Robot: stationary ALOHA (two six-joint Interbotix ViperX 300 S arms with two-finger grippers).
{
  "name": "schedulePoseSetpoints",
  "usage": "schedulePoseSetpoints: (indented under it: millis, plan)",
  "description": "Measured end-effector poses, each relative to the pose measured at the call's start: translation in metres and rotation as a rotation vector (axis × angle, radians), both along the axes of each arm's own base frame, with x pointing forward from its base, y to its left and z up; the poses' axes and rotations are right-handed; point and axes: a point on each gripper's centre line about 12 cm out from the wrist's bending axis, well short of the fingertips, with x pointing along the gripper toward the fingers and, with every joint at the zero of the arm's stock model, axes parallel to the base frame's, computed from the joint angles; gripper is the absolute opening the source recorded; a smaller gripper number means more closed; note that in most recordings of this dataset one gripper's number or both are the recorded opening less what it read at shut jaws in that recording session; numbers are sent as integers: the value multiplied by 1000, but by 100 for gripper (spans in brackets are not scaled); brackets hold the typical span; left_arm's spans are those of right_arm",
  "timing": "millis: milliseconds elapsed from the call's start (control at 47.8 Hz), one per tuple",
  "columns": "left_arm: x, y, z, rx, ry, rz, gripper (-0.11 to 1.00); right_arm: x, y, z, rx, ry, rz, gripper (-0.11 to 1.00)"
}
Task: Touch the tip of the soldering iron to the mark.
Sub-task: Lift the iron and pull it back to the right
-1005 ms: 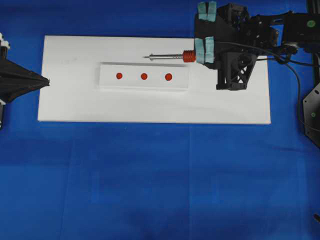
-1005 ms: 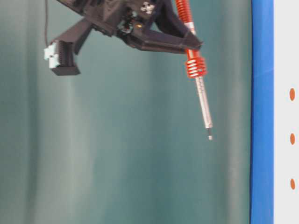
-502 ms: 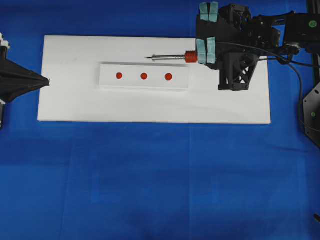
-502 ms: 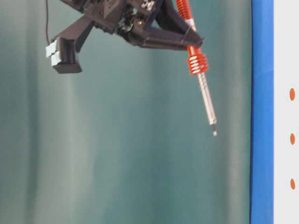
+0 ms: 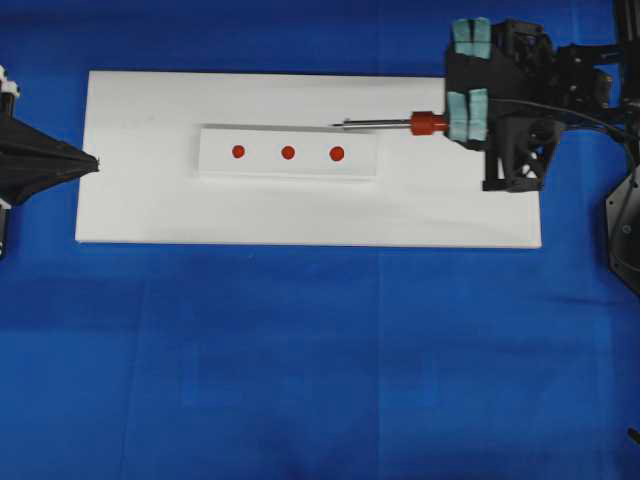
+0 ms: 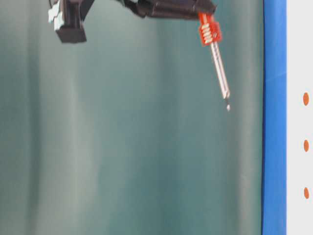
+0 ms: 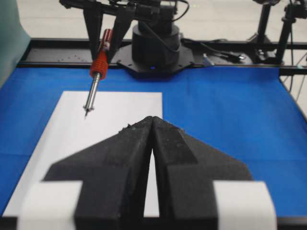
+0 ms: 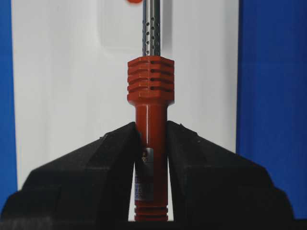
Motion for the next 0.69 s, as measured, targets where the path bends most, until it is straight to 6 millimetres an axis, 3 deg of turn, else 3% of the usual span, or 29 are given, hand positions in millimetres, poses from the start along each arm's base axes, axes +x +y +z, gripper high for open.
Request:
schedulePoseSetpoints:
  millis: [209, 691]
  plan:
    - [0, 0, -1, 0, 2, 0, 0, -9, 2, 1, -2, -7, 0, 6]
    - [0, 0, -1, 0, 3, 0, 0, -9, 2, 0, -1, -4, 0, 6]
